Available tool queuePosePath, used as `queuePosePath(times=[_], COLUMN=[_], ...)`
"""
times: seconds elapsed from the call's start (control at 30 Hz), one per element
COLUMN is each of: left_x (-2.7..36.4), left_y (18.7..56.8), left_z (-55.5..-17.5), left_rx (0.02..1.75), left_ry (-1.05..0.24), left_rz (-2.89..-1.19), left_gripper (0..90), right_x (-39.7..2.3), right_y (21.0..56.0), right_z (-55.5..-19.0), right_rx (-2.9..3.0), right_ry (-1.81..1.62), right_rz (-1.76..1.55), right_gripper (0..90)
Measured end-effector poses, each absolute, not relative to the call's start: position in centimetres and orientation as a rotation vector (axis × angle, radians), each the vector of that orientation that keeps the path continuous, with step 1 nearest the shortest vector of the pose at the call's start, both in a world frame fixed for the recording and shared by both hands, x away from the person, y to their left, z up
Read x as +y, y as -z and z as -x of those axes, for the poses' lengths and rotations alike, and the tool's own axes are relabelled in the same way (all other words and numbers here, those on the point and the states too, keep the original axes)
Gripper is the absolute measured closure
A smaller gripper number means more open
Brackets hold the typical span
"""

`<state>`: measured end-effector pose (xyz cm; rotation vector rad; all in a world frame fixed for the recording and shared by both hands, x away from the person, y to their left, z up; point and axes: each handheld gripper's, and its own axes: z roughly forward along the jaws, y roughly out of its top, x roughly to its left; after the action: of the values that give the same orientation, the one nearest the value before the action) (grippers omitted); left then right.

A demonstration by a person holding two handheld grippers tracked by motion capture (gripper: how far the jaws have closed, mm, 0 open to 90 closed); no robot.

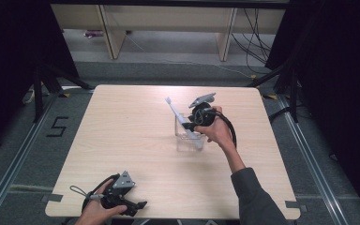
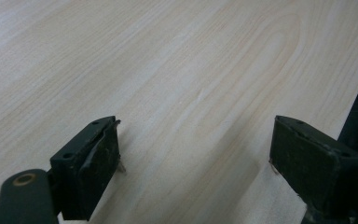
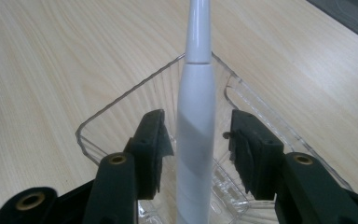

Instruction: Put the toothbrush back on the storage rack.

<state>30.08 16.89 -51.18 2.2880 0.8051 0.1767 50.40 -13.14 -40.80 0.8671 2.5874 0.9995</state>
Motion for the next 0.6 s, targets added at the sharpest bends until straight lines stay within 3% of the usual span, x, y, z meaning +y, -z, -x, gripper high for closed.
queuePosePath(times=[0.6], left_x=[17.0], left_y=[51.0], left_z=[-30.2], left_rx=[0.8], left_ry=[-0.152], left_rz=[-2.311], left_gripper=[15.1], right_x=[-14.5], right_y=[39.0], right_z=[-48.2], right_rx=[2.478], right_ry=[-1.116], right_rz=[-0.917], right_gripper=[34.1])
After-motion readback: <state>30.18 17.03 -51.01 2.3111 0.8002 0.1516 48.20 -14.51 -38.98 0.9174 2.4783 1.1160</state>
